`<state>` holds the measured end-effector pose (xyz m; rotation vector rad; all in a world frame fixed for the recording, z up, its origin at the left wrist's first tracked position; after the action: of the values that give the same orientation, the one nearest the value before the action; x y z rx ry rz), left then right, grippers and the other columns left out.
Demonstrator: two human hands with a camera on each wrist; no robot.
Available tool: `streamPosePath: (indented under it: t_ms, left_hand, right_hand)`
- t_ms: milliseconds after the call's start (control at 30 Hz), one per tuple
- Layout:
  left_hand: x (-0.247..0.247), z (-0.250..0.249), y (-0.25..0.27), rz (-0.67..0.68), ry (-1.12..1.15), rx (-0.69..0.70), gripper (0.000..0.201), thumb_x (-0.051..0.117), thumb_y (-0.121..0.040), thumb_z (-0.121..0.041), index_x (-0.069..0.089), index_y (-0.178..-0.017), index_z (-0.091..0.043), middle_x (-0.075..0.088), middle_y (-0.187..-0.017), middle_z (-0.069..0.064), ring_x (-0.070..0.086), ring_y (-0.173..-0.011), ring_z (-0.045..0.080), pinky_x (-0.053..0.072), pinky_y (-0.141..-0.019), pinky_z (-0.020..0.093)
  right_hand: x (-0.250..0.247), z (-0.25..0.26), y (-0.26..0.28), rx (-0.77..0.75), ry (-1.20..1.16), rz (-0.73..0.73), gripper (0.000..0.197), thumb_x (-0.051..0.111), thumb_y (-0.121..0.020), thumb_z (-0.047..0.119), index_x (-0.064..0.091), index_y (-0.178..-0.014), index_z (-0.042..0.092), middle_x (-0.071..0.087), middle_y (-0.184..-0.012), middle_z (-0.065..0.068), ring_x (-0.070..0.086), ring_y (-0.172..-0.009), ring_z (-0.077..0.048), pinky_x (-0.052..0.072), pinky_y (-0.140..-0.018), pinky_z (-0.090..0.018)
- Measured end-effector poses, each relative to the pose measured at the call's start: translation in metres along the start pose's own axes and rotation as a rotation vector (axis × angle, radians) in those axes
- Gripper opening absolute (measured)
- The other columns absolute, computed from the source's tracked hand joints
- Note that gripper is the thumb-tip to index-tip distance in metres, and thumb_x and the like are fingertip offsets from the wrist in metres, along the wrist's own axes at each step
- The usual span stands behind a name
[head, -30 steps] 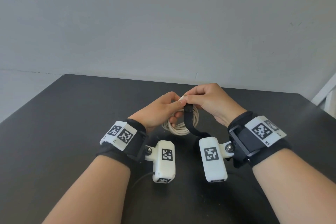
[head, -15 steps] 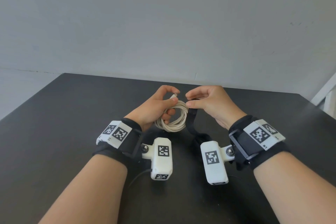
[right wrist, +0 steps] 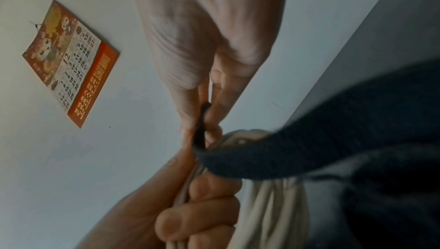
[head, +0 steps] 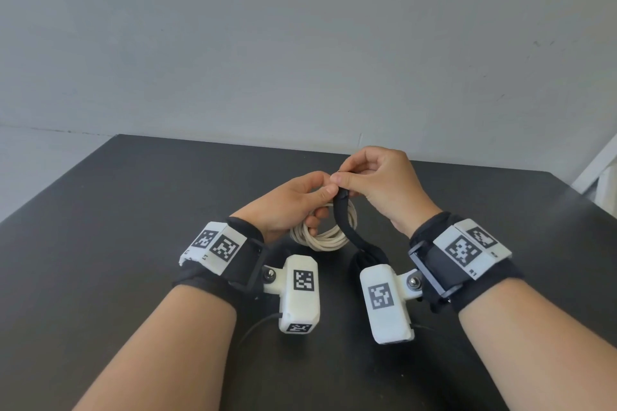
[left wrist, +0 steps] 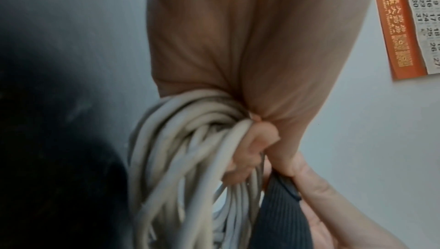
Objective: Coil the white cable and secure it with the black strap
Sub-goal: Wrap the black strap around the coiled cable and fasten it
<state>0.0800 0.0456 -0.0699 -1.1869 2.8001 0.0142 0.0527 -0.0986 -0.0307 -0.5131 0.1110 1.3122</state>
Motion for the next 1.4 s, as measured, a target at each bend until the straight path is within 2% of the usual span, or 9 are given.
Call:
streamPosePath:
  t_ms: [200,400,500,633,800,1000,1100,1233,1400]
  left_hand:
    - [-0.006,0.0,0.002,-0.014,0.009,0.008,0.014,0.043,-0.1,-0.022,0.049,-0.101,-0.01,0.038,-0.068,0.003,0.032,-0.046,0.008,0.04,-0.047,0.02]
    - [-0.002,-0.002,0.002,0.029,-0.047,0.023,0.014,0.044,-0.099,-0.018,0.049,-0.087,-0.016,0.037,-0.069,0.006,0.029,-0.051,0.013,0.037,-0.046,0.019]
    - [-0.003,-0.001,0.002,0.005,-0.041,0.009,0.007,0.045,-0.099,-0.02,0.049,-0.096,-0.015,0.037,-0.071,0.008,0.03,-0.052,0.012,0.038,-0.047,0.02]
    - [-0.004,0.001,0.0,-0.096,-0.011,-0.034,0.031,0.043,-0.1,-0.028,0.04,-0.124,-0.008,0.042,-0.065,0.0,0.034,-0.046,0.008,0.04,-0.049,0.023]
    - [-0.001,-0.002,0.0,-0.108,-0.011,-0.028,0.028,0.043,-0.098,-0.036,0.038,-0.111,-0.012,0.043,-0.062,0.0,0.035,-0.044,0.008,0.038,-0.049,0.025]
    - [-0.002,-0.002,-0.001,-0.15,0.01,-0.046,0.035,0.033,-0.1,-0.042,0.036,-0.115,-0.01,0.044,-0.056,0.001,0.035,-0.037,0.009,0.035,-0.042,0.025]
    - [-0.003,-0.002,-0.001,-0.157,0.032,-0.065,0.031,0.029,-0.102,-0.04,0.038,-0.103,-0.011,0.043,-0.054,0.003,0.031,-0.036,0.01,0.033,-0.039,0.021]
    - [-0.005,-0.004,-0.002,-0.183,0.036,-0.039,0.028,0.032,-0.102,-0.035,0.041,-0.09,-0.011,0.043,-0.054,0.005,0.028,-0.036,0.011,0.028,-0.038,0.022]
    - [-0.008,-0.002,-0.003,-0.213,-0.001,-0.006,0.028,0.032,-0.102,-0.039,0.04,-0.094,-0.013,0.045,-0.055,0.005,0.028,-0.038,0.012,0.029,-0.037,0.022]
  right_hand:
    - [-0.001,0.003,0.002,0.078,-0.142,0.145,0.014,0.075,-0.078,0.001,0.073,-0.087,0.011,0.073,-0.087,-0.008,0.073,-0.081,-0.017,0.058,-0.073,-0.025]
    - [-0.005,0.002,-0.004,0.091,-0.042,0.018,0.008,0.067,-0.087,0.011,0.071,-0.081,0.014,0.067,-0.064,-0.003,0.062,-0.052,-0.01,0.052,-0.055,-0.02]
    - [-0.004,0.001,-0.003,0.092,-0.021,0.017,0.006,0.067,-0.087,0.01,0.071,-0.084,0.013,0.065,-0.062,-0.004,0.058,-0.051,-0.011,0.05,-0.053,-0.019]
    - [-0.009,0.001,-0.002,0.145,-0.142,0.094,0.014,0.069,-0.082,0.0,0.066,-0.092,0.009,0.071,-0.086,-0.011,0.068,-0.073,-0.015,0.053,-0.062,-0.019]
    - [-0.005,0.011,0.001,0.096,-0.18,0.216,0.011,0.073,-0.078,0.001,0.067,-0.08,0.01,0.069,-0.072,-0.004,0.06,-0.058,-0.009,0.047,-0.053,-0.017]
    - [0.005,0.011,0.002,0.029,-0.128,0.258,0.016,0.072,-0.077,-0.004,0.069,-0.082,0.011,0.072,-0.073,0.001,0.067,-0.072,-0.013,0.053,-0.064,-0.019]
    - [0.004,0.007,0.003,0.025,-0.097,0.248,0.02,0.072,-0.077,-0.006,0.069,-0.08,0.014,0.071,-0.077,0.002,0.068,-0.074,-0.007,0.053,-0.069,-0.019]
    - [0.002,0.007,0.001,-0.034,-0.028,0.195,0.02,0.072,-0.078,-0.001,0.07,-0.085,0.018,0.073,-0.088,-0.002,0.068,-0.083,-0.01,0.056,-0.08,-0.024]
    - [0.006,0.009,0.0,-0.076,-0.006,0.15,0.011,0.074,-0.079,0.006,0.071,-0.082,0.017,0.072,-0.081,0.001,0.067,-0.075,-0.008,0.053,-0.07,-0.023]
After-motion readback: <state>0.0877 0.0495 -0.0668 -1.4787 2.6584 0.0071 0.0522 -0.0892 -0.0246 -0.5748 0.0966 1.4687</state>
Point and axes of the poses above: each hand's wrist, its own y-axis away from the middle knuckle, its own x-axis out of the palm, z = x × y, the point moved 3 cm from there along -y, towards the middle knuckle
